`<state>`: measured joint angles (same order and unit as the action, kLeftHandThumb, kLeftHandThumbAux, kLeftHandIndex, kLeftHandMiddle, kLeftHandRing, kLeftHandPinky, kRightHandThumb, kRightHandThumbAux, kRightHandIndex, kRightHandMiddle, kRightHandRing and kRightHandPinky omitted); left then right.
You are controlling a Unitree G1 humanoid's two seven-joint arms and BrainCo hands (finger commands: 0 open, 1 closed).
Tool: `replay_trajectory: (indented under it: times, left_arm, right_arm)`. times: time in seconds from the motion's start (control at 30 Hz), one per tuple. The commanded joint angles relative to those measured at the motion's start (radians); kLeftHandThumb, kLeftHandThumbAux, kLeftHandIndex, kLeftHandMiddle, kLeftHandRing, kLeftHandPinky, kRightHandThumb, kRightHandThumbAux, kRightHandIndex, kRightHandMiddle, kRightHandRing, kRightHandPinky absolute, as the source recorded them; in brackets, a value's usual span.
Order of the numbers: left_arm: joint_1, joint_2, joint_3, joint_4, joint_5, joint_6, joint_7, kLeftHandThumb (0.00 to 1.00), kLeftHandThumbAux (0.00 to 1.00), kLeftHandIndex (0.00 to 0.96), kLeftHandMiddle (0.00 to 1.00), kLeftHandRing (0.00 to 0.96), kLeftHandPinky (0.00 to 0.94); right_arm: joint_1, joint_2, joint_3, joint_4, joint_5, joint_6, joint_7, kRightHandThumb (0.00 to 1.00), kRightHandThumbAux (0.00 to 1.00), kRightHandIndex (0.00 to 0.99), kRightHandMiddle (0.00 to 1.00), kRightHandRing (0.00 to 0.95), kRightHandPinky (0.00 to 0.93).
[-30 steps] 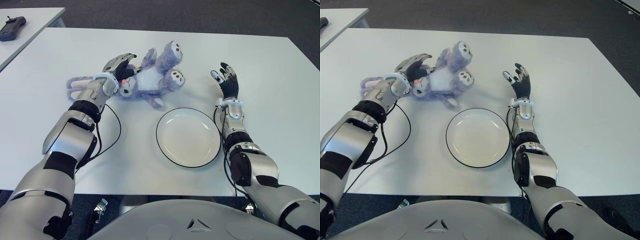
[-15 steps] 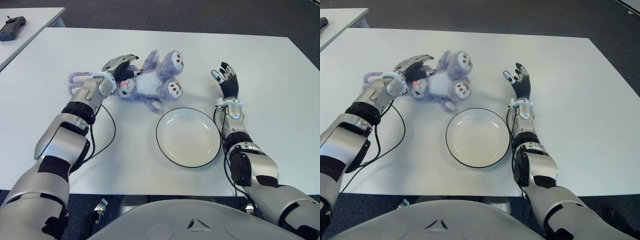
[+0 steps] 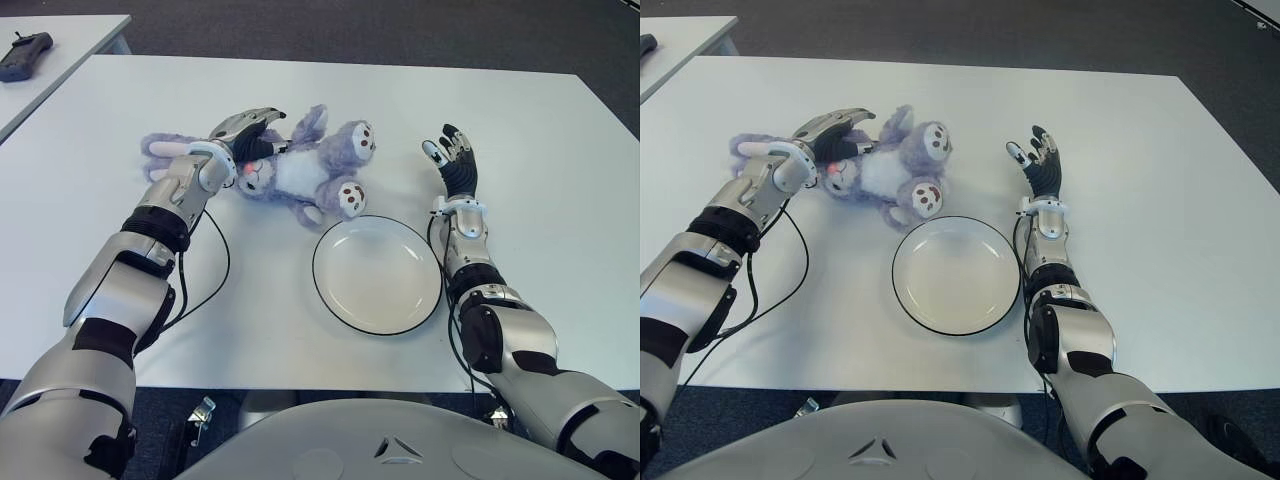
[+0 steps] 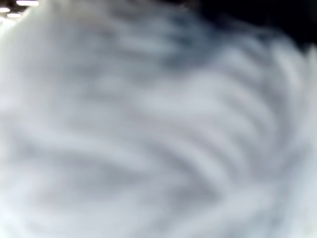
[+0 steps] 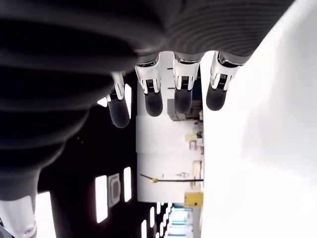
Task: Put the doll into the plate.
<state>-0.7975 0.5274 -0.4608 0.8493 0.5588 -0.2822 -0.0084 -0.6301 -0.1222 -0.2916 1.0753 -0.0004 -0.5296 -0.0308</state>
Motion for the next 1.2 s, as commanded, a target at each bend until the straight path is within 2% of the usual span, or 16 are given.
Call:
replay_trajectory:
  times: [0.03, 0.4, 0.87, 1.2]
  left_arm:
    - [0.084, -0.033, -0.002, -0.046, -0.001, 0.065, -0.075, 0.264, 0.257, 0.0, 0.022, 0.035, 0.075]
    - [0.055, -0.075, 0.017, -0.016, -0.013, 0.096, -0.051, 0.28, 0.277, 0.0, 0.021, 0.032, 0.062]
    - [0.032, -0.104, 0.032, 0.005, -0.02, 0.093, -0.044, 0.259, 0.271, 0.0, 0.035, 0.041, 0.088]
    - [0.015, -0.115, 0.028, 0.032, -0.015, 0.092, -0.062, 0.259, 0.268, 0.0, 0.024, 0.034, 0.061]
  right_arm:
    - [0.388, 0.097, -0.019, 0.213, 0.024, -0.014, -0.022, 0.0, 0.604, 0.133, 0.09, 0.061, 0.066]
    - [0.391, 0.099, -0.014, 0.211, 0.02, -0.015, -0.037, 0.0, 0.61, 0.127, 0.088, 0.06, 0.068]
    - [0.388, 0.098, -0.012, 0.212, 0.022, -0.005, -0.033, 0.0, 0.611, 0.126, 0.089, 0.061, 0.075]
    - [0.386, 0.096, -0.011, 0.213, 0.022, 0.002, -0.032, 0.0, 0.617, 0.123, 0.083, 0.057, 0.071]
